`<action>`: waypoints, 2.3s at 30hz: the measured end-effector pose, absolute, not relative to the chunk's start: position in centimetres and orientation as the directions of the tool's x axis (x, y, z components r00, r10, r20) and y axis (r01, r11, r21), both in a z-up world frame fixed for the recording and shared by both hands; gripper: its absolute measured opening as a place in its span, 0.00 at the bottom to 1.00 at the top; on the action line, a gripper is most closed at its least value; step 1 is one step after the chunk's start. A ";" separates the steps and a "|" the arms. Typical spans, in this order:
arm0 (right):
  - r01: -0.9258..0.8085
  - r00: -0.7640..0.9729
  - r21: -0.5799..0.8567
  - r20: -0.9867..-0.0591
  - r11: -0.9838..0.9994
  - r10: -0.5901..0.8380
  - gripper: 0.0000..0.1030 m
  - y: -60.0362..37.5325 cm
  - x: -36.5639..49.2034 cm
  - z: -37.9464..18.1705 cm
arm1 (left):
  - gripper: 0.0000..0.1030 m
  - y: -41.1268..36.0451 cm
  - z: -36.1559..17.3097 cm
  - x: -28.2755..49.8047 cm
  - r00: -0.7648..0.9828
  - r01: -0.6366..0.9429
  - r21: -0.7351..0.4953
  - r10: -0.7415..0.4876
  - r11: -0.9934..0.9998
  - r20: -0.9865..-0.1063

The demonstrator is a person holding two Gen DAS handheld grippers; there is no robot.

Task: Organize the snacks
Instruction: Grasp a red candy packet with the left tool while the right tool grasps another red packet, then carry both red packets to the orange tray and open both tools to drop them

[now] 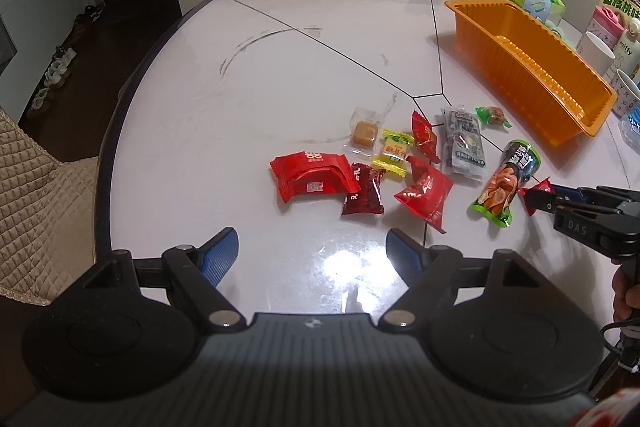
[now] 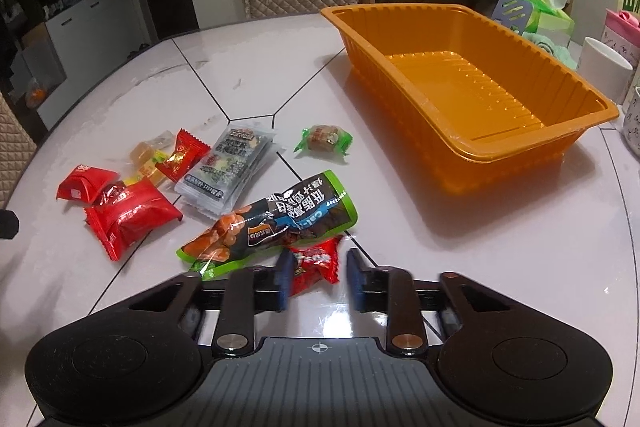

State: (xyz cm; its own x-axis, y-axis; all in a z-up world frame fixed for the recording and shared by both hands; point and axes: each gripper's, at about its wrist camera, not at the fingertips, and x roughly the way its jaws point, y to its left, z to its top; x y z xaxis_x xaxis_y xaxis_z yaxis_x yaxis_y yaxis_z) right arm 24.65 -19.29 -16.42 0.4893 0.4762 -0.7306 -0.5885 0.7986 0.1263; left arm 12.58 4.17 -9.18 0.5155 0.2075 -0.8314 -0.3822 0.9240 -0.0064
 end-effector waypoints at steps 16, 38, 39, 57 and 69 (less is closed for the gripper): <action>-0.432 0.546 0.206 -0.715 0.878 0.437 0.21 -20.4 22.8 -13.3 | 0.69 7.2 -10.8 15.7 0.555 -0.072 0.038 0.072 0.997 -0.829; -0.221 0.603 0.199 -0.742 0.955 0.294 0.21 -21.4 19.5 -12.0 | 0.38 10.5 -14.9 21.1 0.465 0.196 -0.055 -0.142 0.979 -0.874; -0.218 0.604 0.199 -0.742 0.955 0.292 0.21 -21.4 19.5 -12.0 | 0.37 10.5 -14.8 20.9 0.466 0.197 -0.062 -0.149 0.979 -0.872; -0.234 0.607 0.217 -0.729 0.948 0.316 0.21 -21.6 19.3 -11.3 | 0.24 10.3 -13.6 19.5 0.496 0.115 -0.072 -0.120 0.991 -0.860; -0.234 0.607 0.249 -0.717 0.940 0.342 0.21 -24.1 19.3 -10.1 | 0.23 6.9 -8.9 17.9 0.576 0.086 -0.119 -0.147 0.989 -0.804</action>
State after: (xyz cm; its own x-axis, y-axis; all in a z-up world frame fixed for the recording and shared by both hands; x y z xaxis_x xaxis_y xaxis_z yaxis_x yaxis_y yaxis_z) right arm 19.32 -24.06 -10.10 0.6072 0.3415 -0.7174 -0.2341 0.9397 0.2493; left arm 17.92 6.90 -8.90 0.5758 -0.1467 -0.8043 0.0864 0.9892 -0.1185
